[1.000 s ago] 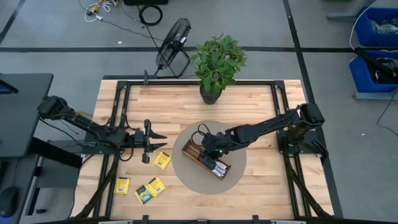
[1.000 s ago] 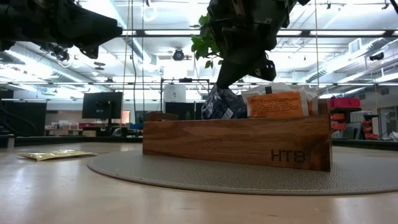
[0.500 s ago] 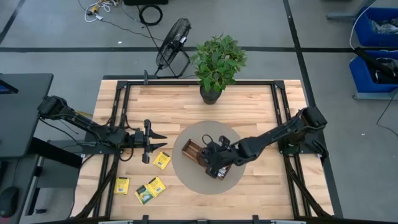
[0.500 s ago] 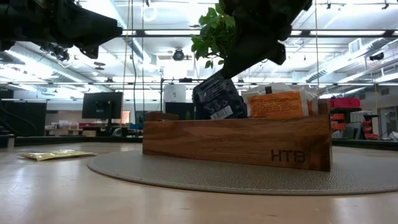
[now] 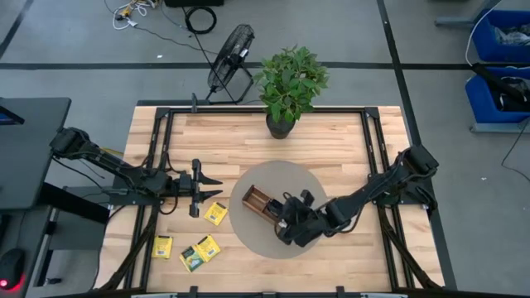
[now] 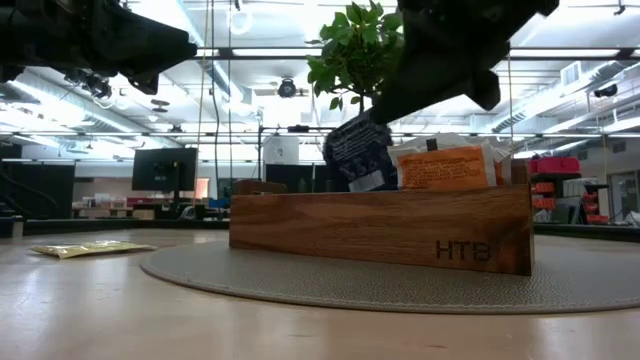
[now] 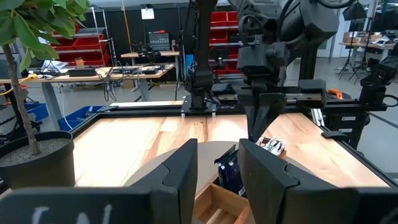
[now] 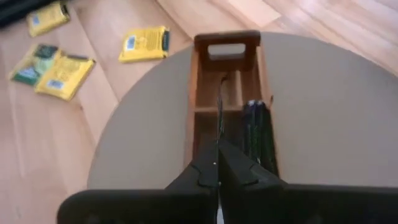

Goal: Pick & Place Tea
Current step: Put the purple tea bag into the middle section of the wooden organizer

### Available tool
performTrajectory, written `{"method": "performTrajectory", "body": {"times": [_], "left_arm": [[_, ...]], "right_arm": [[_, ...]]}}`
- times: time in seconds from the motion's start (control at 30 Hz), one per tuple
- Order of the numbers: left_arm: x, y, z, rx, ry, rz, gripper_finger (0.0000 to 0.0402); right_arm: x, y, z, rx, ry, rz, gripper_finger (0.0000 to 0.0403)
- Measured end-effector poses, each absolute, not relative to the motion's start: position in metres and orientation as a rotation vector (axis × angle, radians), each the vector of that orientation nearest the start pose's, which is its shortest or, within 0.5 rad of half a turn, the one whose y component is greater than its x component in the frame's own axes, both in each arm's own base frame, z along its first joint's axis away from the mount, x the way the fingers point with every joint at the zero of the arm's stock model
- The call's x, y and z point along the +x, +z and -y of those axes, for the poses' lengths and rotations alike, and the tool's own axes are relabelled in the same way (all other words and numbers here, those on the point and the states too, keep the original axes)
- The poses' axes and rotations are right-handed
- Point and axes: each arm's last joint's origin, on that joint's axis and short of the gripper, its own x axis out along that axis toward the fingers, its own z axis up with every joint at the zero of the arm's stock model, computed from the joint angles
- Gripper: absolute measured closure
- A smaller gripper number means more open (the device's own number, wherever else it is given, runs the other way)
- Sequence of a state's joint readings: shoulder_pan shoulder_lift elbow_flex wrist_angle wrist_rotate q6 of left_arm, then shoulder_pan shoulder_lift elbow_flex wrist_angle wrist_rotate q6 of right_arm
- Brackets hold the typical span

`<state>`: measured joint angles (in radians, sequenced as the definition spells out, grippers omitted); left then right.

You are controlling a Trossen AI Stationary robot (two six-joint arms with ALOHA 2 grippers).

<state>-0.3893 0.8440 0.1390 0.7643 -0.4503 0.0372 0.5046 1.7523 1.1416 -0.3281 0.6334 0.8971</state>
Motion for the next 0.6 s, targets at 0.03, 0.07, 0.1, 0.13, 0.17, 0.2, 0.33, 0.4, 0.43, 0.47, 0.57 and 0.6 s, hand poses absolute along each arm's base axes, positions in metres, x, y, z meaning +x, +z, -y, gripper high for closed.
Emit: {"method": "performTrajectory", "body": {"times": [0.03,0.07,0.1,0.13,0.17,0.2,0.33,0.4,0.43,0.47,0.57,0.6], "left_arm": [[0.156,0.193,0.050,0.013,0.062,0.053,0.0280],[0.156,0.193,0.050,0.013,0.062,0.053,0.0280],[0.156,0.193,0.050,0.012,0.062,0.053,0.0280],[0.156,0.193,0.050,0.011,0.062,0.053,0.0280],[0.156,0.193,0.050,0.008,0.062,0.053,0.0280],[0.156,0.193,0.050,0.007,0.062,0.054,0.0280],[0.156,0.194,0.050,0.006,0.062,0.056,0.0280],[0.156,0.193,0.050,0.007,0.062,0.055,0.0280],[0.156,0.193,0.050,0.007,0.062,0.055,0.0280],[0.156,0.194,0.050,0.008,0.062,0.055,0.0280],[0.156,0.194,0.050,0.008,0.063,0.056,0.0280],[0.156,0.194,0.050,0.007,0.063,0.058,0.0280]], "right_arm": [[0.320,0.197,-0.159,0.337,-0.449,-0.636,0.0403],[0.319,0.195,-0.160,0.326,-0.455,-0.615,0.0403],[0.319,0.193,-0.161,0.318,-0.465,-0.594,0.0403],[0.319,0.192,-0.162,0.315,-0.469,-0.586,0.0403],[0.317,0.190,-0.162,0.303,-0.481,-0.583,0.0403],[0.316,0.188,-0.162,0.295,-0.490,-0.581,0.0403],[0.311,0.182,-0.166,0.287,-0.502,-0.577,0.0403],[0.312,0.177,-0.167,0.284,-0.507,-0.574,0.0403],[0.311,0.175,-0.168,0.279,-0.505,-0.581,0.0403],[0.311,0.173,-0.168,0.273,-0.507,-0.586,0.0403],[0.314,0.167,-0.170,0.277,-0.498,-0.585,0.0403],[0.314,0.165,-0.170,0.280,-0.495,-0.595,0.0403]]}}
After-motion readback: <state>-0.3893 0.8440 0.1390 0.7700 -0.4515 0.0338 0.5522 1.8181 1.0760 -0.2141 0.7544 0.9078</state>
